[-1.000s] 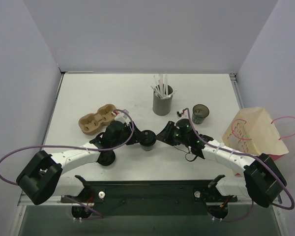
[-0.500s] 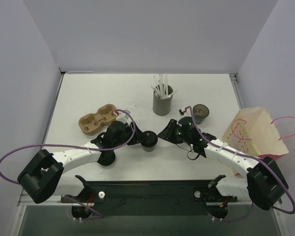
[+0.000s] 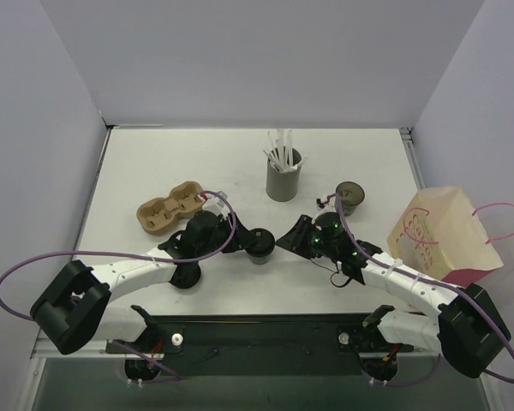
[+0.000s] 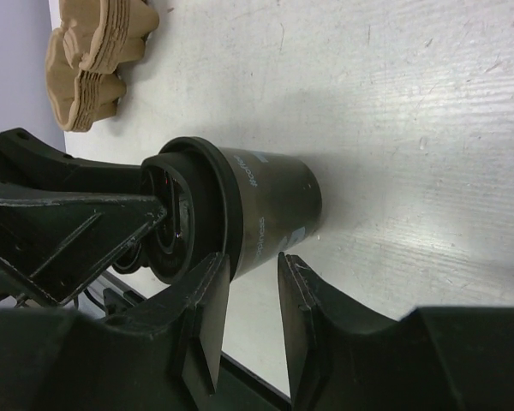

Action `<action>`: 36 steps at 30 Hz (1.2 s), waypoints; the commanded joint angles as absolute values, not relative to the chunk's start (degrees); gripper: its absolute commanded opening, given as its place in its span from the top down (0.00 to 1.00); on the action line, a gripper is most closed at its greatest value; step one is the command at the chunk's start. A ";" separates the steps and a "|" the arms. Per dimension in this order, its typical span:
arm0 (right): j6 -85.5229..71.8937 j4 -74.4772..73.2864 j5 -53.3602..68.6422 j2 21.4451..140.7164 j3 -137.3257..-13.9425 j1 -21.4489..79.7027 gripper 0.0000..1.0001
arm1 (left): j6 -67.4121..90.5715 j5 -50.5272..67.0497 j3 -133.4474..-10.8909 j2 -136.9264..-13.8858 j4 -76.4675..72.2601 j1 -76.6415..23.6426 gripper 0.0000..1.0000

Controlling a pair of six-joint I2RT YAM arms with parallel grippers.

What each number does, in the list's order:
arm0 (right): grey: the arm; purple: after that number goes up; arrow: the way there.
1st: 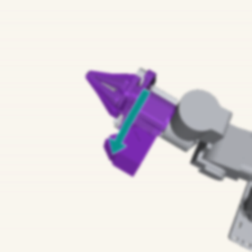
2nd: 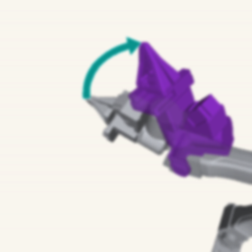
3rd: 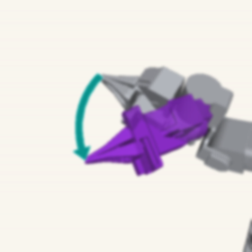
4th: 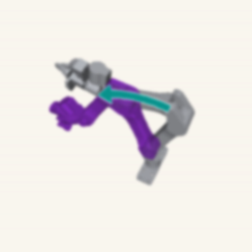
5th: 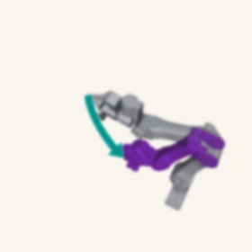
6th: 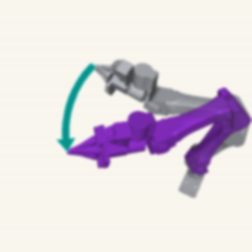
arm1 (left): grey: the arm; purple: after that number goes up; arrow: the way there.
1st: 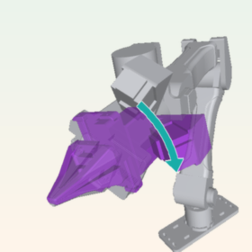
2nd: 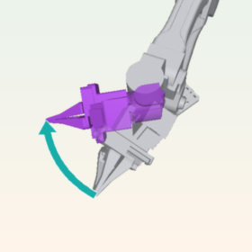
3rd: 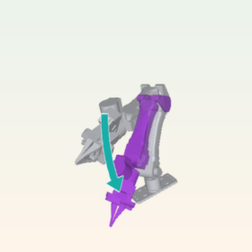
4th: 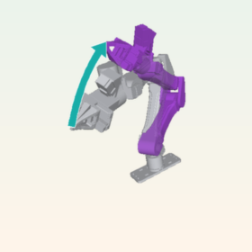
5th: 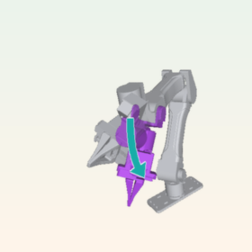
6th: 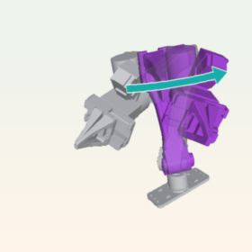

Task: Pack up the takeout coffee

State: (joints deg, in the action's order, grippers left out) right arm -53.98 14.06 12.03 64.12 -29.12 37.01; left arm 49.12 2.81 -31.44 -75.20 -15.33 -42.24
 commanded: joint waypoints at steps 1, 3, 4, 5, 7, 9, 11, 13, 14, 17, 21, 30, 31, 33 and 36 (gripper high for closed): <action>-56.60 21.25 12.13 64.24 -27.86 39.10 0.69 | 46.85 2.81 -28.92 -78.05 -0.70 -43.07 0.48; -57.82 23.63 12.13 64.60 -26.72 39.64 0.68 | 46.85 2.90 -28.92 -78.31 -0.79 -43.07 0.48; -58.09 25.38 11.95 64.86 -26.54 39.99 0.67 | 46.85 2.90 -28.83 -78.31 -0.79 -43.07 0.48; -58.36 25.66 11.43 64.86 -26.37 41.12 0.66 | 46.93 2.90 -28.83 -78.31 -0.79 -43.07 0.48; -58.71 26.10 8.98 64.51 -26.11 42.18 0.63 | 47.02 2.81 -28.74 -78.31 -0.88 -43.07 0.48; -58.71 26.28 7.13 64.42 -25.93 43.68 0.61 | 47.02 2.81 -28.65 -78.40 -0.97 -43.07 0.48; -58.71 26.19 6.24 64.42 -25.93 44.21 0.60 | 47.20 3.07 -28.39 -78.40 -1.40 -43.07 0.48; -58.62 25.67 5.19 64.86 -25.93 44.38 0.57 | 47.37 2.99 -28.13 -78.49 -1.84 -43.07 0.48; -58.88 25.40 4.75 65.04 -26.01 44.38 0.57 | 47.46 3.08 -28.04 -78.49 -1.93 -43.07 0.48; -58.98 24.61 3.52 65.92 -26.10 44.47 0.56 | 47.55 3.25 -27.60 -78.84 -2.72 -43.07 0.48; -58.80 24.17 2.46 67.76 -26.28 44.38 0.57 | 48.16 3.87 -26.54 -79.54 -4.65 -43.15 0.49; -59.33 26.45 0.97 68.38 -22.07 44.30 0.68 | 49.22 5.01 -24.79 -80.51 -6.86 -43.24 0.51; -59.07 27.15 0.88 68.38 -21.63 44.30 0.69 | 49.22 4.92 -24.70 -80.59 -7.03 -43.24 0.51; -58.63 28.21 1.23 68.47 -20.39 44.03 0.72 | 49.31 4.83 -24.26 -80.60 -7.03 -43.16 0.51; -57.48 30.49 1.67 68.82 -18.90 43.68 0.74 | 49.39 4.57 -24.08 -80.77 -6.77 -43.24 0.51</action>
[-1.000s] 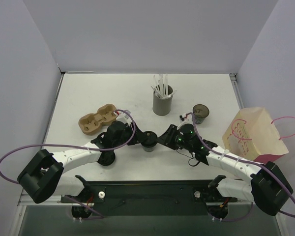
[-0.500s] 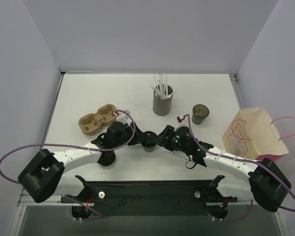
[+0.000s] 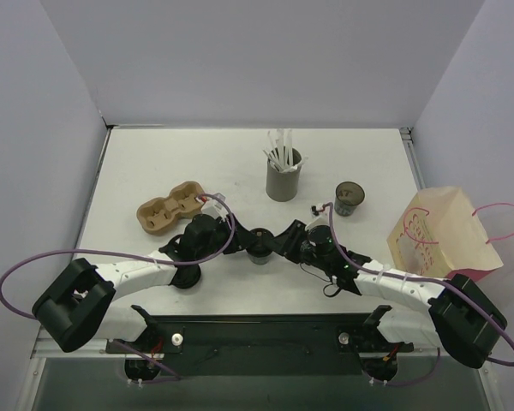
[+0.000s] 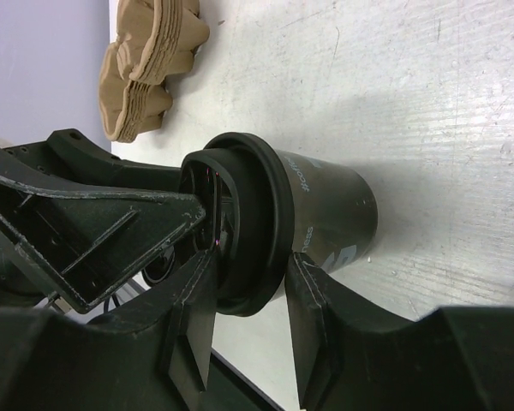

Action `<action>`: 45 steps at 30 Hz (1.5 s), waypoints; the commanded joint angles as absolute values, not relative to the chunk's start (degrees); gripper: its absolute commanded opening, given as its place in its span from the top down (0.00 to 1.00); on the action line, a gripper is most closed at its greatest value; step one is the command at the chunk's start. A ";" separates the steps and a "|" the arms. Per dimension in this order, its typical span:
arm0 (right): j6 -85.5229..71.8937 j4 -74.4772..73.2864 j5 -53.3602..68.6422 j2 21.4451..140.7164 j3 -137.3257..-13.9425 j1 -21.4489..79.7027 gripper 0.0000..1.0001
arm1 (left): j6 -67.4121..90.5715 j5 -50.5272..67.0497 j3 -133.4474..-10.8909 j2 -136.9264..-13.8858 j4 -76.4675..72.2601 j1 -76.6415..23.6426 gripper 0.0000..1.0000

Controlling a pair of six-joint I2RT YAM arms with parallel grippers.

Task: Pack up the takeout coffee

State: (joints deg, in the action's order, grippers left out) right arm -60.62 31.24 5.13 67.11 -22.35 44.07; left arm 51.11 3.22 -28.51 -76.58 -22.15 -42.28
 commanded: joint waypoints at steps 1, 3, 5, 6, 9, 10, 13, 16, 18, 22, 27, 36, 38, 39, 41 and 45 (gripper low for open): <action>-57.05 32.06 2.28 68.91 -18.55 43.51 0.75 | 49.48 4.66 -23.91 -80.77 -6.68 -43.16 0.51; -53.71 34.70 3.33 70.04 -18.02 42.90 0.76 | 49.83 4.57 -23.56 -80.68 -6.85 -43.24 0.52; -51.25 35.24 5.70 71.27 -18.28 41.93 0.78 | 50.27 4.57 -22.94 -80.42 -7.21 -43.24 0.51; -50.37 36.72 7.45 72.85 -18.28 40.18 0.79 | 50.45 4.57 -22.85 -80.33 -7.21 -43.16 0.51; -48.43 37.79 12.64 75.75 -19.24 37.37 0.83 | 50.98 4.57 -22.50 -79.72 -7.12 -43.24 0.51; -47.64 37.79 14.66 76.37 -20.47 37.27 0.84 | 51.24 4.48 -22.41 -79.63 -7.12 -43.24 0.51; -43.87 35.51 17.22 78.83 -24.59 37.18 0.85 | 51.68 4.22 -22.06 -79.37 -7.38 -43.33 0.52; -42.37 35.15 19.42 80.77 -26.89 37.26 0.86 | 52.03 3.78 -22.06 -79.54 -7.29 -43.33 0.52; -41.40 35.07 20.56 81.47 -27.77 37.09 0.88 | 52.38 3.34 -21.71 -79.37 -7.21 -43.42 0.51; -39.03 32.35 22.84 82.62 -31.11 36.21 0.83 | 53.08 2.20 -21.18 -78.84 -6.95 -43.59 0.52; -40.69 26.73 23.56 78.41 -35.41 35.51 0.65 | 53.35 0.97 -20.83 -78.22 -6.24 -43.59 0.51; -42.18 21.01 24.52 75.67 -38.76 35.42 0.48 | 53.35 0.44 -21.71 -78.84 -5.19 -43.59 0.52; -42.36 20.04 23.47 74.98 -37.97 35.42 0.49 | 53.17 0.44 -21.80 -78.58 -4.66 -43.59 0.52; -42.71 19.95 23.29 74.71 -37.71 35.42 0.49 | 53.26 0.44 -21.80 -78.49 -4.57 -43.59 0.52; -43.77 19.52 22.85 73.48 -36.66 35.42 0.51 | 53.09 0.44 -21.88 -78.31 -4.22 -43.51 0.52; -45.17 17.49 20.67 70.76 -35.51 35.51 0.52 | 52.91 -1.14 -22.23 -77.87 -3.43 -43.51 0.52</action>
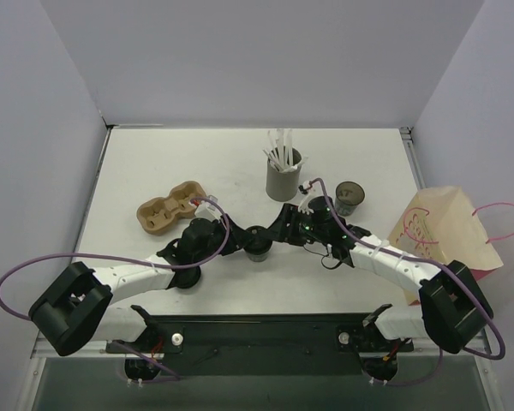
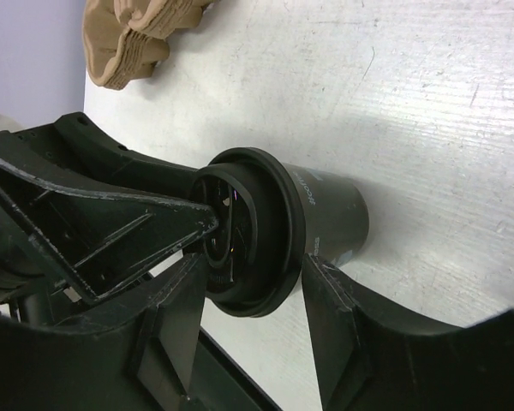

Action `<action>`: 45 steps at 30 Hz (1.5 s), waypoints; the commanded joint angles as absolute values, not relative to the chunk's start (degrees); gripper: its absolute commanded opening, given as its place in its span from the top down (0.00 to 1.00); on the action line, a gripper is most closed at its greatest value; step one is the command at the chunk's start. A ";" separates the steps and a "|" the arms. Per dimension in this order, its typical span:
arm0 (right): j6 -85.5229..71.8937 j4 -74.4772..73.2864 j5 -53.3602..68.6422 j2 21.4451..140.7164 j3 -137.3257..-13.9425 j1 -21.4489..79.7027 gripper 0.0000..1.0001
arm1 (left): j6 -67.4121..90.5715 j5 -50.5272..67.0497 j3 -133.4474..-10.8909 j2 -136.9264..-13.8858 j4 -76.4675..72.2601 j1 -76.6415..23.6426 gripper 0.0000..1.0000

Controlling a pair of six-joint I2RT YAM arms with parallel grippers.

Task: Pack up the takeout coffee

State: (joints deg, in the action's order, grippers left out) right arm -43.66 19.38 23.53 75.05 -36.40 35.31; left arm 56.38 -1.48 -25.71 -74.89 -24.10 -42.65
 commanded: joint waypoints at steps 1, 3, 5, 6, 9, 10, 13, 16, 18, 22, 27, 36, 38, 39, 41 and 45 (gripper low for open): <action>-45.61 17.23 19.96 70.06 -35.07 35.42 0.52 | 52.91 -1.14 -22.15 -77.96 -3.43 -43.59 0.52; -47.80 16.52 18.81 68.56 -33.58 35.42 0.53 | 53.00 -1.14 -22.24 -78.13 -3.43 -43.59 0.52; -50.08 16.87 17.76 67.59 -32.44 35.42 0.54 | 53.00 -1.14 -22.50 -78.31 -3.52 -43.59 0.52; -51.05 17.05 17.41 67.33 -31.30 35.42 0.56 | 53.00 -1.06 -22.41 -78.40 -3.60 -43.59 0.52; -54.75 18.80 16.00 66.62 -28.58 35.51 0.60 | 53.09 -0.97 -22.41 -78.66 -3.87 -43.59 0.52; -55.63 19.59 15.56 66.36 -27.87 35.59 0.62 | 53.17 -0.97 -22.41 -78.66 -3.87 -43.51 0.52; -57.65 24.07 15.56 66.18 -25.50 36.03 0.63 | 53.26 -0.97 -22.06 -78.58 -4.13 -43.51 0.52; -58.80 26.27 15.91 67.06 -24.88 36.47 0.63 | 53.44 -1.05 -21.80 -78.75 -4.48 -43.59 0.52; -59.50 28.91 16.61 68.02 -24.35 36.82 0.63 | 53.44 -0.97 -21.80 -78.92 -4.66 -43.59 0.52; -60.47 29.71 15.91 67.94 -23.82 37.53 0.65 | 53.70 -0.88 -21.62 -78.84 -4.75 -43.59 0.52; -60.38 28.13 14.15 64.78 -23.29 37.88 0.65 | 53.70 -0.79 -21.53 -78.57 -4.75 -43.59 0.52; -59.59 23.12 9.85 59.94 -24.78 38.93 0.65 | 53.79 -0.70 -21.53 -78.49 -4.83 -43.59 0.52; -59.76 22.76 9.32 60.29 -25.05 39.11 0.65 | 53.88 -0.70 -21.53 -78.49 -4.83 -43.59 0.52; -59.94 22.76 9.06 60.29 -24.96 39.29 0.65 | 53.88 -0.70 -21.53 -78.49 -4.75 -43.68 0.52; -60.38 23.11 8.35 60.64 -24.79 39.81 0.66 | 53.88 -0.70 -21.45 -78.31 -4.66 -43.68 0.52; -61.00 25.48 8.44 62.22 -24.43 40.34 0.66 | 53.96 -0.79 -21.27 -78.05 -4.75 -43.59 0.52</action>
